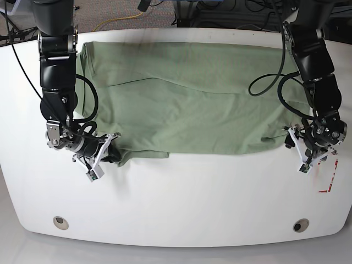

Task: Fold the T-shirt properly
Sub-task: 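Adjust the left gripper's hold on the hem, pulling it taut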

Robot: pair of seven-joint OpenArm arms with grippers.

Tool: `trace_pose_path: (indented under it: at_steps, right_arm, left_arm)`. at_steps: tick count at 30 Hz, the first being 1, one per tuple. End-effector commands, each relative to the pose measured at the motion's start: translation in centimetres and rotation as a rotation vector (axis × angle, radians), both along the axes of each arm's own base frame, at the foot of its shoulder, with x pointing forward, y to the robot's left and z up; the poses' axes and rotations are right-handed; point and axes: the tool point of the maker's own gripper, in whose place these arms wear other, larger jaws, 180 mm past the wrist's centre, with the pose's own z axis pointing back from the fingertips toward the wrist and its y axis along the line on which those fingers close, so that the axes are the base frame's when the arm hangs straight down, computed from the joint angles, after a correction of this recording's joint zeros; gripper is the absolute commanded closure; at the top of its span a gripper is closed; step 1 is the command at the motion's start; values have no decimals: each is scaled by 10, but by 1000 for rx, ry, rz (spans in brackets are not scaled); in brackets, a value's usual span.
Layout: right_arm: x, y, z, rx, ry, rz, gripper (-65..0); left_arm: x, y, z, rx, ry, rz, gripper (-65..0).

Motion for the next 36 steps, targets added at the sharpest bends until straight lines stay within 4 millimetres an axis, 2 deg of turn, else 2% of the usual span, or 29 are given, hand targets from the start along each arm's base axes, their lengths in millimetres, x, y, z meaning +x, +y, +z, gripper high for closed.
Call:
trace_pose_path:
  at_steps: [1, 7, 14, 18, 22, 27, 33, 36]
  right_arm:
    - [14, -4, 23, 17, -67, -9, 0]
    - [14, -3, 22, 19, -65, -7, 0]
    - [14, -3, 23, 20, -65, -8, 0]
    - [14, -2, 22, 21, -65, -8, 0]
    - [14, 5, 22, 34, -65, -1, 0]
    - [13, 10, 21, 44, -63, 4, 0]
    - [14, 11, 20, 46, -62, 2, 0]
    - [14, 11, 20, 46, -62, 2, 0]
  left_arm:
    - [11, -2, 6, -31, -24, -1, -389]
    - [18, -15, -14, -179, 21, 16, -369]
    - [20, -23, -18, -212, 28, 13, -346]
    - [20, -32, -30, -255, 46, 15, -344]
    - [15, -40, -52, -298, 117, 18, -340]
    - [16, -41, -52, -299, 115, 18, -249]
    - [15, -40, -52, -302, 115, 22, -232]
    - [15, -38, -52, -300, 114, 25, -115]
